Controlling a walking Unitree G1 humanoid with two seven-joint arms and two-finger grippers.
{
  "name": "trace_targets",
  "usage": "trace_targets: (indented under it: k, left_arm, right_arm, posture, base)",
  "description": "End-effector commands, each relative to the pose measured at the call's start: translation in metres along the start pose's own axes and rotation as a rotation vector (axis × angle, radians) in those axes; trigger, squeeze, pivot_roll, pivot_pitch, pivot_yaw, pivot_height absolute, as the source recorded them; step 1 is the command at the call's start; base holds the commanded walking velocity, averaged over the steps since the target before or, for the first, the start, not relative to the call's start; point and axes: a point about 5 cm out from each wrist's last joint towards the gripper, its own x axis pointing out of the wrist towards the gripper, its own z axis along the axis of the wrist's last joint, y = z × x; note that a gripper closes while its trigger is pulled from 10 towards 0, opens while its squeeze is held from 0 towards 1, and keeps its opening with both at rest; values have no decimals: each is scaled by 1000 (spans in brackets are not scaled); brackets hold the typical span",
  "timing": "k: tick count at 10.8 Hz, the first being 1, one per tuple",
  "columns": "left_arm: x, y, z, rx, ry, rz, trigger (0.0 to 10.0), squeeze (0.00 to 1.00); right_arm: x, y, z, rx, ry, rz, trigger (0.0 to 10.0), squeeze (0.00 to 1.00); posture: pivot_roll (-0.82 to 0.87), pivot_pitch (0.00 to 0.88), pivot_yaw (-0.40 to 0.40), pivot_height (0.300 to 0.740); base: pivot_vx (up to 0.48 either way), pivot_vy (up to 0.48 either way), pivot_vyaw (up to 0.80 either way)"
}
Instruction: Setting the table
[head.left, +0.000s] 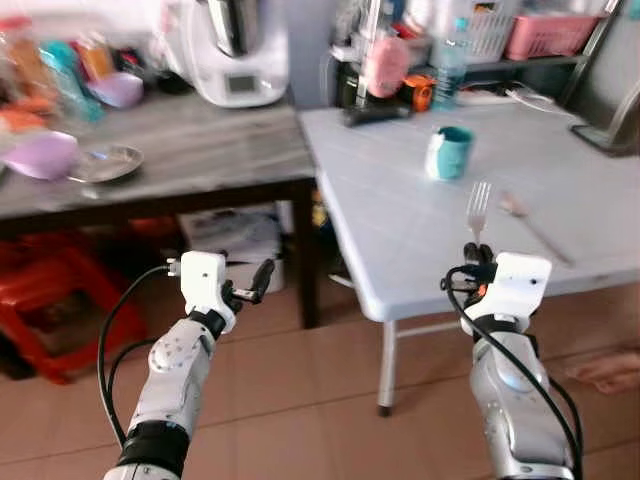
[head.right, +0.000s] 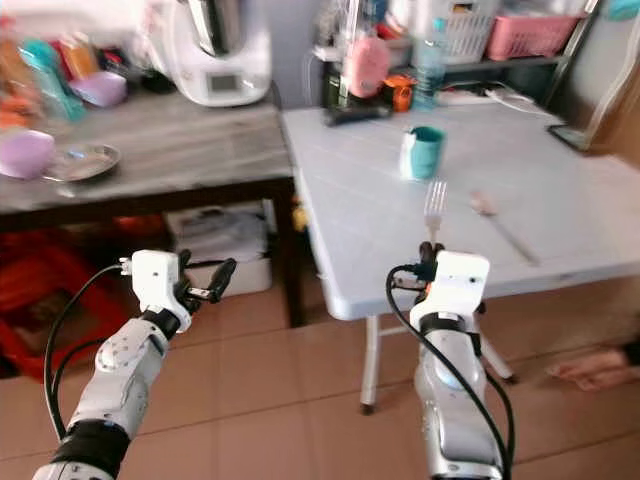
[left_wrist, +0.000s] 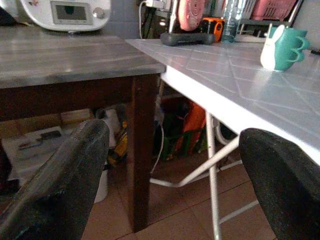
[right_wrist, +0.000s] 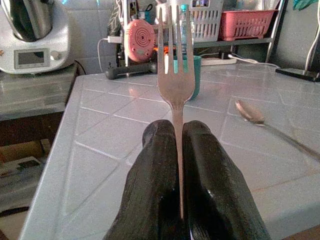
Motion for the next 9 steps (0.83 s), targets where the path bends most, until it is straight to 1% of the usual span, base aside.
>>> trace_targets:
  k: [1,3,5,9]
  left_arm:
    - [3,-6,-1,2,5,-22,10000,0]
    - [3,-8,-2,1,8,-28,10000,0]
    - [4,-8,-2,1,7,-27,10000,0]
    - [6,-11,-2,2,9,-39,10000,0]
  right_arm:
    - [0,-7,0,-2,-3,-32,10000,0]
    - [1,-7,0,-4,-6,-32,10000,0]
    - [1,-7,0,-5,-7,-30,10000,0]
    - [-2,-10,-2,-5,-4,-38,10000,0]
  posture:
    - [-35,0,51,740]
    - [-33,0,49,740]
    - [-32,0,48,740]
    - [-35,0,50,740]
  base:
    - [0,390,0]
    - [0,390,0]
    - [0,388,453]
    - [0,387,578]
